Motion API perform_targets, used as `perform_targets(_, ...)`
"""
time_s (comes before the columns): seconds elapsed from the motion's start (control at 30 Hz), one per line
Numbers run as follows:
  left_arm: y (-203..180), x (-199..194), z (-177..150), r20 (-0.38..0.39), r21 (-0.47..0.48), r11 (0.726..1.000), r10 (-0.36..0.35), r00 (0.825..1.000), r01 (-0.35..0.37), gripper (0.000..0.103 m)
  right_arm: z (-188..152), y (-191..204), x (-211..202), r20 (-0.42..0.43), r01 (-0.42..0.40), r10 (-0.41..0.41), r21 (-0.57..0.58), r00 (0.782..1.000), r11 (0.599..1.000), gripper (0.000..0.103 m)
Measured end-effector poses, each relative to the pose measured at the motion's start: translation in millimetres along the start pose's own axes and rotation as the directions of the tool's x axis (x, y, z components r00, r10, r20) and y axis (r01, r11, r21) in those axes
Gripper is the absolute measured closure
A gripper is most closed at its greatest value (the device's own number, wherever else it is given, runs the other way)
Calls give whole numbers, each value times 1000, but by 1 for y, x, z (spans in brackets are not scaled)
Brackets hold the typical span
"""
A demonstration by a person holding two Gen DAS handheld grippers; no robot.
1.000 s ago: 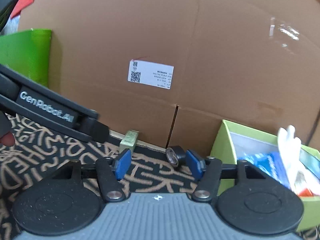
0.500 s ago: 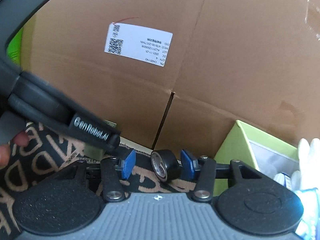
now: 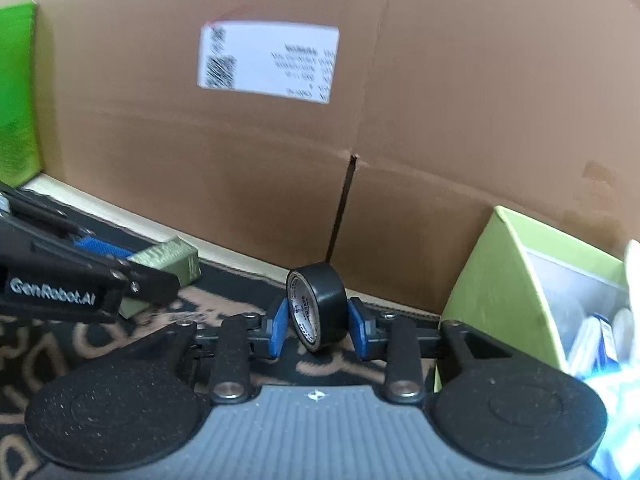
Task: Organize objects
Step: 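Grasp the green-grey box with the left tool while the right tool grasps the black tape roll, then carry the green-grey box and tape roll over the shoebox and open both tools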
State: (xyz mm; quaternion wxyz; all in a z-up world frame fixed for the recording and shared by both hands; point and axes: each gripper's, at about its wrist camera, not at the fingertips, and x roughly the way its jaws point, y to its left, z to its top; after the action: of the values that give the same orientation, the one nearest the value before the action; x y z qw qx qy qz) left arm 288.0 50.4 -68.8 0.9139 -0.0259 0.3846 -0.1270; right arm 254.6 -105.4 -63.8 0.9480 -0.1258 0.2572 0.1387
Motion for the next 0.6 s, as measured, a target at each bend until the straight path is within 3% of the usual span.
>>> perform_targets(0.3,-26,-43,-46,-17,48,997,-52,999,53,81,-37,10,-84,85,-51,48,35,995,998,67)
perform_targets(0.4,-33,-61,-56,-1,39,997,-66,998,66,81,-38,-2,-91,108,-75,67,69,992,995,67)
perform_targets(0.6,-54,-93,-51,50,24,992,-125,991,124,81,-54,-16,-125,172,-53,27,151,985,987,67)
